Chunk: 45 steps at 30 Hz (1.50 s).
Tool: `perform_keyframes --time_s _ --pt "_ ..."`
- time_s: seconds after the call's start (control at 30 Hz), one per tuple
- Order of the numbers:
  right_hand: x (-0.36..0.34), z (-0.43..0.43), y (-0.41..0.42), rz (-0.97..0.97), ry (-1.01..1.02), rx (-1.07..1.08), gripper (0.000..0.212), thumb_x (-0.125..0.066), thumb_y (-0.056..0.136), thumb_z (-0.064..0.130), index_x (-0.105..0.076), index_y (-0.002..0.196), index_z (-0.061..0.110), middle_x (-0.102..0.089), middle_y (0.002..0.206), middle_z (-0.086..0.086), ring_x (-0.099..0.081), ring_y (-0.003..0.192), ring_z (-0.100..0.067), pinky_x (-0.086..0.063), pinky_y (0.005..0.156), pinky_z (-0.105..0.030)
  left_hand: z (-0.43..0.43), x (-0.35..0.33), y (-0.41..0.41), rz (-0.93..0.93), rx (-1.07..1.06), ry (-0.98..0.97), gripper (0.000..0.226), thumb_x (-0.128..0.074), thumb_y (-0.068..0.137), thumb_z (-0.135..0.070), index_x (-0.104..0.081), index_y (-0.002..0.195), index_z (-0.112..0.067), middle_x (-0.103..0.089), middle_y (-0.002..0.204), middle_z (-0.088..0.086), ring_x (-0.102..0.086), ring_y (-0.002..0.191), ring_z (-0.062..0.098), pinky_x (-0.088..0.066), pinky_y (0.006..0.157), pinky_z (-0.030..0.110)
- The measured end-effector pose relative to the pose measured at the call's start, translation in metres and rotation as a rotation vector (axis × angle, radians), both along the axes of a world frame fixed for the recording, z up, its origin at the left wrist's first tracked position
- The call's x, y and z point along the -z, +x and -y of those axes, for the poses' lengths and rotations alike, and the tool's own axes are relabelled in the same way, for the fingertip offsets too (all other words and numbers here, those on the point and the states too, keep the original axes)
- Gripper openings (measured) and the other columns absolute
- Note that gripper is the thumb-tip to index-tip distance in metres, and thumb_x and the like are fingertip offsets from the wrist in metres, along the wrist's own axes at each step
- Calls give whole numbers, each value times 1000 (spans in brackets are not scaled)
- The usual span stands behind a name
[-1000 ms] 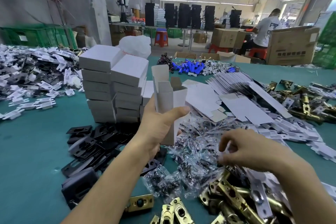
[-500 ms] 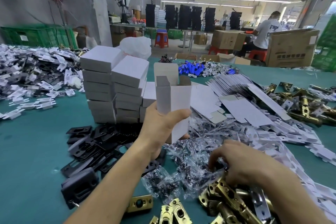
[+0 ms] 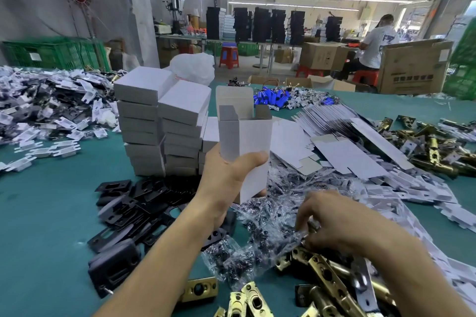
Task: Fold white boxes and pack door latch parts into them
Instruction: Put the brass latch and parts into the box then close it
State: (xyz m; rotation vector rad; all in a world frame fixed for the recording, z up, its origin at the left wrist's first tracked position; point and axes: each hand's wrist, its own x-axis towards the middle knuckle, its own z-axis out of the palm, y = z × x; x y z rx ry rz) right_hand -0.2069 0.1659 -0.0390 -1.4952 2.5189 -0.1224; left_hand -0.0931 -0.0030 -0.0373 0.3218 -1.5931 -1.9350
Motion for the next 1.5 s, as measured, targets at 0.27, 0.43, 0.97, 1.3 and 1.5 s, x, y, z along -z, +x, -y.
perform_keyframes --time_s 0.27,0.43,0.97,1.3,1.5 --pt "9 -1 3 -194 24 -34 30 -69 86 26 -68 112 40 -48 114 16 -41 115 -11 -41 95 -27 2 0 1 -17 12 4 38 -75 70 -21 -67 107 -16 -67 77 -3 -65 70 25 -59 54 42" --pt "-6 -3 2 -209 -77 -82 23 -71 83 44 -69 106 42 -44 115 22 -37 112 -5 -41 97 -29 0 1 1 -2 31 5 39 -75 70 -21 -67 108 -17 -67 86 3 -66 72 26 -60 55 43" --pt "-44 -7 11 433 -1234 286 33 -72 70 50 -66 91 26 -73 88 15 -68 86 -2 -50 80 -28 0 23 -2 284 287 -383 70 -82 65 -24 -56 129 -30 -63 115 1 -63 98 16 -54 85 38" --pt "-44 9 31 411 -1231 180 10 -83 76 24 -75 82 21 -75 79 4 -71 75 -18 -57 75 -49 -7 27 -1 234 424 -475 107 -94 70 -27 -26 152 -43 -41 153 -22 -39 141 0 -34 117 42" --pt "-48 3 29 266 -1140 218 49 -84 67 38 -57 108 37 -68 83 20 -58 64 -13 -52 62 -36 -10 33 -2 281 372 -463 103 -96 64 -32 -31 141 -52 -47 148 -13 -51 133 11 -49 107 51"
